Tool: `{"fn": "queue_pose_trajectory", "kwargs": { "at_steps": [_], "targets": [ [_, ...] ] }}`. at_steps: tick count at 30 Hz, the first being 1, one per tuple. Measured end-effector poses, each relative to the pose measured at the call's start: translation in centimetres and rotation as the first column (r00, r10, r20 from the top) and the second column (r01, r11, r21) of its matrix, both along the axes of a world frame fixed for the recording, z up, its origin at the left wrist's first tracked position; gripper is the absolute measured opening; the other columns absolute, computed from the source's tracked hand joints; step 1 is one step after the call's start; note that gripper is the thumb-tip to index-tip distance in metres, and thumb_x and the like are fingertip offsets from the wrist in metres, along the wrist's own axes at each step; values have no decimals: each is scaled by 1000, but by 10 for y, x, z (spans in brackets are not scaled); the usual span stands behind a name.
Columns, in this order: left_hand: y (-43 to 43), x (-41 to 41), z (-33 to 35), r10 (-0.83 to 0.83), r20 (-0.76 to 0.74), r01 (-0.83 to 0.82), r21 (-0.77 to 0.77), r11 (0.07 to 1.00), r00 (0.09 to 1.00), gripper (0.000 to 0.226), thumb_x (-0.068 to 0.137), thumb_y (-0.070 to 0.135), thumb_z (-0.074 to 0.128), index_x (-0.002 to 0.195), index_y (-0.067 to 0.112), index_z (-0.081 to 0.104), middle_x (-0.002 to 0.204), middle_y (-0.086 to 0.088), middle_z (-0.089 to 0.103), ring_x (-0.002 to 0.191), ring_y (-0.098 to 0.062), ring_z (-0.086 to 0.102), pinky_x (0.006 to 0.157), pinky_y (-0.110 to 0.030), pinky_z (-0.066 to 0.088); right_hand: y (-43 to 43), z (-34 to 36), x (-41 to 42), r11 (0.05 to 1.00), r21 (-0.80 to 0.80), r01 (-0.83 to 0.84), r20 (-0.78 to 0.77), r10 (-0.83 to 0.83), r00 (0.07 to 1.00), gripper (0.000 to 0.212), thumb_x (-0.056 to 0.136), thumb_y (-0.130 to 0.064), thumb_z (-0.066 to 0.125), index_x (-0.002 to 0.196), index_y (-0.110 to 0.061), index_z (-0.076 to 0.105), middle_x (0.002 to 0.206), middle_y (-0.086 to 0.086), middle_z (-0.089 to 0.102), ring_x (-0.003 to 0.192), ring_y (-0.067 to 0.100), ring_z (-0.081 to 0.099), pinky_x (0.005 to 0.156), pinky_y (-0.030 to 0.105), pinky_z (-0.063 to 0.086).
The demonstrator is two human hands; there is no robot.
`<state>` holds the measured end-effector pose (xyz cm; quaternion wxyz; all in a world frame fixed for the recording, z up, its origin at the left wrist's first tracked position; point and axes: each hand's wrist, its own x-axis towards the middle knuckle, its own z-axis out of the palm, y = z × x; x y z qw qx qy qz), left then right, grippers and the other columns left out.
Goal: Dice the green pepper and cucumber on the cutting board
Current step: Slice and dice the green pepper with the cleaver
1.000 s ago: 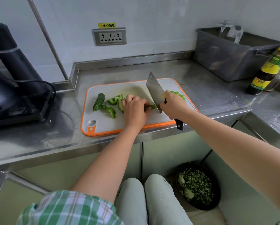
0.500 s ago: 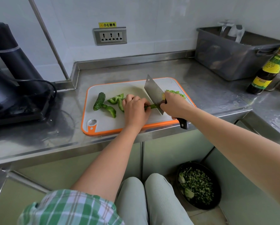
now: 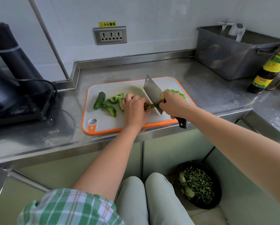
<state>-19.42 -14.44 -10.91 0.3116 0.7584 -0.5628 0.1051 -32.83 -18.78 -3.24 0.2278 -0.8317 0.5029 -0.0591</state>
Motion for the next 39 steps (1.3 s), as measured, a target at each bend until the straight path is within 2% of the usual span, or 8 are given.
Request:
{"fn": "queue_pose_trajectory", "kwargs": {
  "at_steps": [9, 18, 21, 24, 27, 31, 35, 39],
  "targets": [
    [-2, 1, -1, 1, 3, -1, 5, 1000, 1000, 8, 79, 27, 68, 85, 24, 73, 82, 3, 67, 99, -26, 44, 73, -31, 18, -7, -5, 4, 996, -14, 83, 93, -82, 992, 7, 91, -8, 42, 97, -5, 39, 74, 7, 45, 45, 24, 55, 41, 26, 40],
    [-2, 2, -2, 5, -15, -5, -4, 1000, 1000, 6, 78, 26, 67, 80, 25, 73, 78, 4, 66, 96, -26, 45, 73, -32, 22, 0, 1, 4, 1000, 21, 4, 8, -5, 1000, 5, 90, -8, 44, 93, -6, 40, 72, 7, 49, 44, 20, 53, 38, 23, 36],
    [-2, 2, -2, -7, -24, 7, -17, 1000, 1000, 5, 77, 26, 69, 81, 25, 72, 78, 4, 66, 97, -27, 45, 73, -32, 21, -2, -6, 7, 1000, -6, 14, 29, -14, 999, 6, 92, -10, 44, 95, -7, 39, 77, 9, 49, 47, 22, 55, 41, 29, 44],
    [-1, 1, -2, 6, -22, -6, -20, 1000, 1000, 7, 75, 26, 68, 81, 25, 72, 78, 4, 66, 98, -27, 45, 73, -32, 21, -2, -10, 8, 998, -14, 63, 79, -62, 995, 9, 93, -10, 44, 100, -6, 41, 80, 10, 49, 50, 25, 56, 55, 40, 54],
    [0, 0, -1, 38, 1, -38, -8, 999, 999, 8, 74, 28, 67, 80, 24, 72, 78, 4, 66, 99, -27, 45, 72, -33, 21, -4, -8, 5, 997, -1, 82, 127, -81, 989, 7, 92, -8, 43, 98, -6, 40, 76, 7, 47, 48, 25, 55, 43, 32, 48],
    [1, -1, 0, 55, -6, -55, 12, 998, 998, 9, 74, 26, 66, 81, 25, 73, 79, 4, 67, 100, -26, 45, 72, -33, 20, -2, 1, 2, 1000, -10, 19, 61, -18, 998, 3, 91, -8, 41, 93, -6, 39, 73, 7, 48, 45, 23, 55, 35, 21, 35],
    [1, -2, 1, 58, -8, -58, 18, 998, 998, 10, 75, 26, 63, 79, 25, 72, 77, 4, 65, 99, -26, 44, 71, -32, 18, 2, 3, 3, 999, 17, -36, -3, 36, 999, 3, 91, -7, 42, 92, -7, 39, 72, 7, 48, 44, 19, 54, 37, 22, 35],
    [2, -1, 1, 36, -14, -36, 15, 999, 999, 10, 76, 28, 64, 81, 26, 73, 78, 4, 66, 99, -27, 44, 73, -33, 21, 2, -5, 6, 1000, -11, -12, 32, 12, 999, 5, 92, -9, 44, 92, -6, 40, 74, 8, 49, 45, 22, 54, 38, 27, 39]
  ]
}}
